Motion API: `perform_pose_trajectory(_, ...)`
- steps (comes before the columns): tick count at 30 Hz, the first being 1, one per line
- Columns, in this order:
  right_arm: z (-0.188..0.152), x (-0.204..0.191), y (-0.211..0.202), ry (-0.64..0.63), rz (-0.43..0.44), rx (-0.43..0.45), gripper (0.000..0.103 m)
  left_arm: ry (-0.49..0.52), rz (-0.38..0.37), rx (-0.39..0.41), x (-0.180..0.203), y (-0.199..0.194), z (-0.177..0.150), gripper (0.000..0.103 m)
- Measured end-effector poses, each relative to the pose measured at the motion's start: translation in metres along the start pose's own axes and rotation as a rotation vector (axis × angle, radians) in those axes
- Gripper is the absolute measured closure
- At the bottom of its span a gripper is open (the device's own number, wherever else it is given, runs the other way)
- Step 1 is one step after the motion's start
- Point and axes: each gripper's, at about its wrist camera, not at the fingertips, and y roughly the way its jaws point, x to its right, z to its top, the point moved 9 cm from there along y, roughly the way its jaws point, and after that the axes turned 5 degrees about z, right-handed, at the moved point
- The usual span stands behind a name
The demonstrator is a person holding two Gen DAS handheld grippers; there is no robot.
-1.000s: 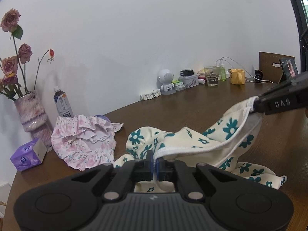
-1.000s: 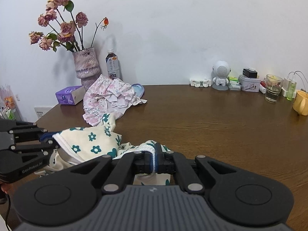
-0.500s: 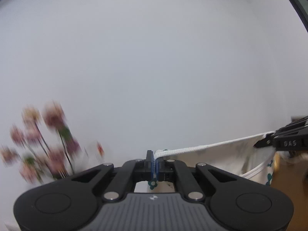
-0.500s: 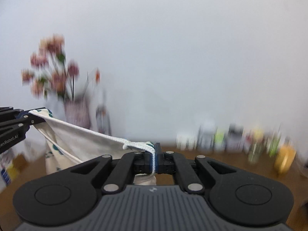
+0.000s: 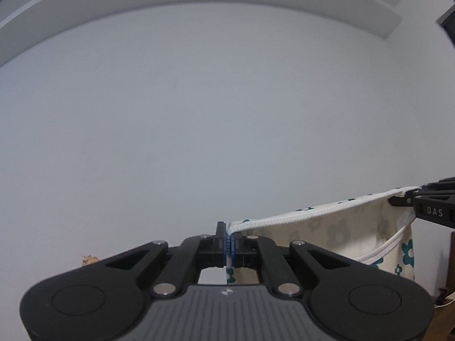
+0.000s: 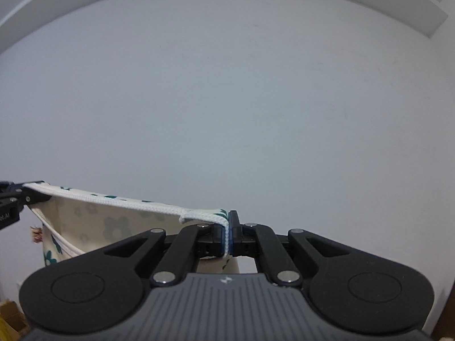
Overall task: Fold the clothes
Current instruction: 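Lift the cream garment again with both tools, shaking it out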
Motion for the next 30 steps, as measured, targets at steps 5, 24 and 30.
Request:
perform_pose_trajectory(5,-0.021,0.015,0.058,-0.011,-0.019,-0.062,0.101,0.008,0.023,-0.086,0.007,0.074,-0.036,0.101)
perform_pose_trajectory(24,-0.057,0.016,0.156,-0.032,0.043,0.023,0.101,0.153,0.052,0.046,0.012,0.044,-0.079,0.102)
perform_pose_trajectory(30,-0.225,0.007,0.109,-0.211,0.192,-0.214,0.101,0.245,-0.125,-0.163,0.056,-0.059,-0.253,0.102)
